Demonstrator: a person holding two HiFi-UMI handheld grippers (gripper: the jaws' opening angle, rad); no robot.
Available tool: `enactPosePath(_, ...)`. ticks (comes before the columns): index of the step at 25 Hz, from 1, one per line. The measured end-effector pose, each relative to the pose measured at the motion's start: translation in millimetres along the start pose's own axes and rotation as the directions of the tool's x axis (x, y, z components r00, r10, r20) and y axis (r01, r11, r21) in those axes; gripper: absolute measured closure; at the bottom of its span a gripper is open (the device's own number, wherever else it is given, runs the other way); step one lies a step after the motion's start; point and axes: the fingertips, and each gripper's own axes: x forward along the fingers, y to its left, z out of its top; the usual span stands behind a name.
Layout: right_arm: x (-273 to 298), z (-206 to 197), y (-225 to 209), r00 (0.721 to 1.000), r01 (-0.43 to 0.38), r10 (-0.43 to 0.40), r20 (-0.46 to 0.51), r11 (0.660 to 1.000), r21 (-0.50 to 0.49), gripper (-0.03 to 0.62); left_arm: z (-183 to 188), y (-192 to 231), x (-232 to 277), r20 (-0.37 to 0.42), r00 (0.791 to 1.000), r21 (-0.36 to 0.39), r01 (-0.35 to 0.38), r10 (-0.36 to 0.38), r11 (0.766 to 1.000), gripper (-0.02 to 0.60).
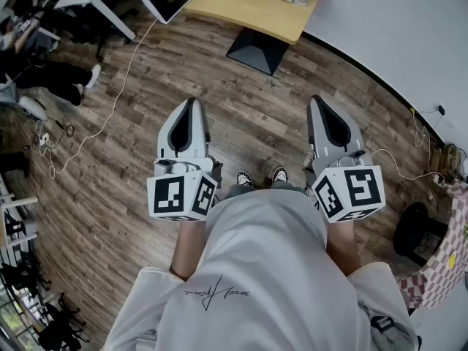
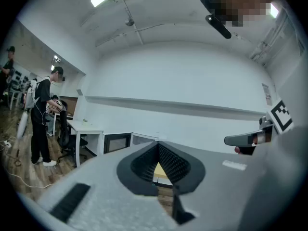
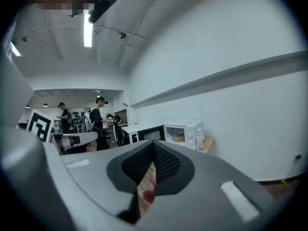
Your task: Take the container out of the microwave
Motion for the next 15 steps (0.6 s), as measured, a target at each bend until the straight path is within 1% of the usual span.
enactPosePath(3, -18, 10, -10, 1.000, 0.017, -0.016, -0.019, 0.999, 0.040, 0.583, 5, -15, -10, -0.003, 1.000, -0.020, 0.015, -0.015, 1.000, 0.583)
enactPosePath(5, -24, 16, -16, 1.000, 0.029, -0.028, -0.013, 0.998, 0.061, 0.583, 6, -21, -11, -0.009, 1.000, -0.044, 0.024, -0.025, 0.999, 0.583)
enactPosePath(8, -27, 19, -18, 1.000, 0.016, -0.016, -0.002, 0.996, 0.093, 0.582, 0, -30, -11, -0.026, 0.998, -0.072, 0.053, -0.055, 0.996, 0.581)
enactPosePath(11, -27, 14, -7, 1.000, 0.008, -0.008, -0.003, 0.998, 0.068, 0.582, -7, -29, -20, -0.030, 0.997, -0.102, 0.064, -0.067, 0.993, 0.583)
enactPosePath(15, -21, 1, 10, 1.000, 0.023, -0.023, -0.005, 0.998, 0.056, 0.583, -15, -18, -32, -0.043, 0.997, -0.083, 0.067, -0.071, 0.994, 0.583)
